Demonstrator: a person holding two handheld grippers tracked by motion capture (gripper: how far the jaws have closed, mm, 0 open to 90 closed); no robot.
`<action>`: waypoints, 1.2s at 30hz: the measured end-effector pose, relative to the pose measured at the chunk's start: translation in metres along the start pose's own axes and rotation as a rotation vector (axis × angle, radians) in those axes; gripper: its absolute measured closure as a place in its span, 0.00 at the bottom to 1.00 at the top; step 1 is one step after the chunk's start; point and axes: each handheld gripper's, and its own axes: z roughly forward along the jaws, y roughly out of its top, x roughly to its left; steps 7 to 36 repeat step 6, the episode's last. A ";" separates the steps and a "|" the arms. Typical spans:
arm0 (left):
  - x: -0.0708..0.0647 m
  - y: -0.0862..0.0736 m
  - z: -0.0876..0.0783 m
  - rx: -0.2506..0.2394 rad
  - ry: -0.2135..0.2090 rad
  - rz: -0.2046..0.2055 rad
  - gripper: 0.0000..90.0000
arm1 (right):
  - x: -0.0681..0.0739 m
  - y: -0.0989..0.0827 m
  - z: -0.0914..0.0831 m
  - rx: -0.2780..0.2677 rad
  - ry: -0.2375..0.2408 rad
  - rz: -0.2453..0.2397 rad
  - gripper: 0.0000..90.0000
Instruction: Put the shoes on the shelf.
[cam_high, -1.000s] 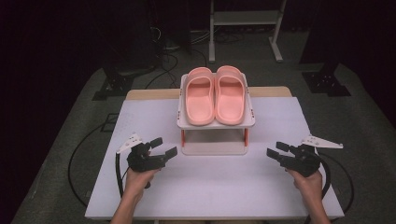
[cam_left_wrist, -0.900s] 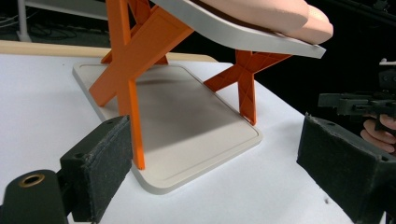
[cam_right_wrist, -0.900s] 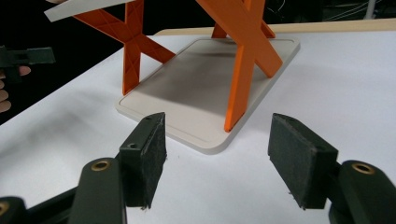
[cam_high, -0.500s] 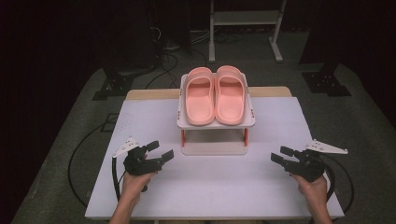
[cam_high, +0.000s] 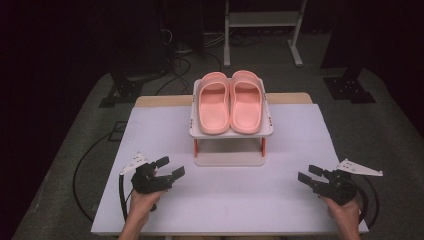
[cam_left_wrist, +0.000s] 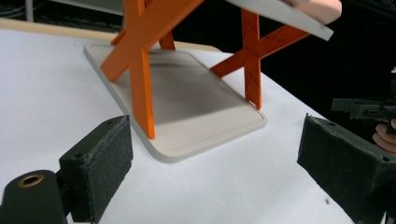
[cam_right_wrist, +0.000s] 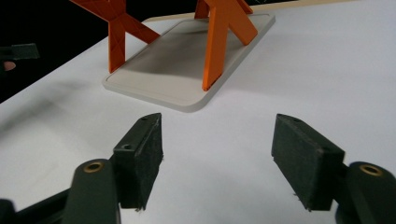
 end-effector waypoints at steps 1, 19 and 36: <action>0.000 -0.002 0.000 0.000 0.000 -0.001 0.11 | 0.000 -0.002 -0.002 -0.001 -0.002 0.003 0.36; 0.000 -0.013 -0.003 -0.014 0.001 -0.005 0.11 | 0.001 -0.013 -0.011 -0.019 -0.007 -0.004 0.33; 0.000 -0.013 -0.003 -0.014 0.001 -0.005 0.11 | 0.001 -0.013 -0.011 -0.019 -0.007 -0.004 0.33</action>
